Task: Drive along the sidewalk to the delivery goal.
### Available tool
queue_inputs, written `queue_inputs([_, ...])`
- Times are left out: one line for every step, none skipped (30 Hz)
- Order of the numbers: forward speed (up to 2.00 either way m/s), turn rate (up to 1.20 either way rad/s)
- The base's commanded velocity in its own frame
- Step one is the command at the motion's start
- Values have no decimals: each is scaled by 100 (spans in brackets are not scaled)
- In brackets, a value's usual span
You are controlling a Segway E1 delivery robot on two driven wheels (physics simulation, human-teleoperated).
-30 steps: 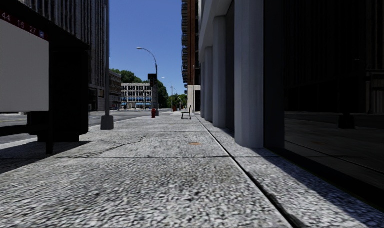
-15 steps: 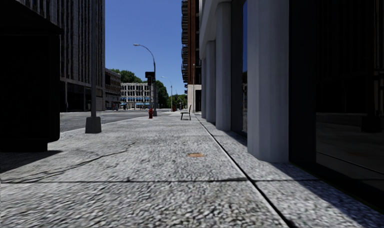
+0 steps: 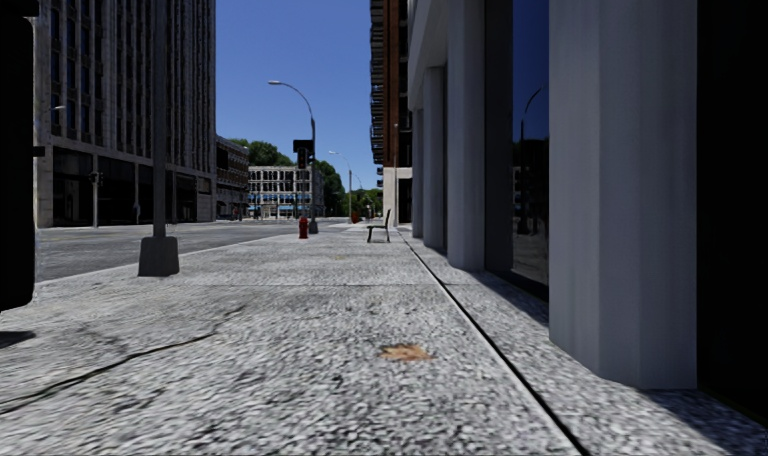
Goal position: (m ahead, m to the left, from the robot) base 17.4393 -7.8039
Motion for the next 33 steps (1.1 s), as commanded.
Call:
queue_inputs([200,34])
queue_inputs([200,34])
queue_inputs([200,34])
queue_inputs([200,34])
queue_inputs([200,34])
queue_inputs([200,34])
queue_inputs([200,34])
queue_inputs([200,34])
queue_inputs([200,34])
queue_inputs([200,34])
queue_inputs([200,34])
queue_inputs([200,34])
queue_inputs([200,34])
queue_inputs([200,34])
queue_inputs([200,34])
queue_inputs([200,34])
queue_inputs([200,34])
queue_inputs([200,34])
queue_inputs([200,34])
queue_inputs([200,34])
queue_inputs([200,34])
queue_inputs([200,34])
queue_inputs([200,34])
queue_inputs([200,27])
queue_inputs([200,25])
queue_inputs([200,24])
queue_inputs([200,24])
queue_inputs([200,21])
queue_inputs([200,11])
queue_inputs([200,0])
queue_inputs([200,0])
queue_inputs([200,0])
queue_inputs([200,0])
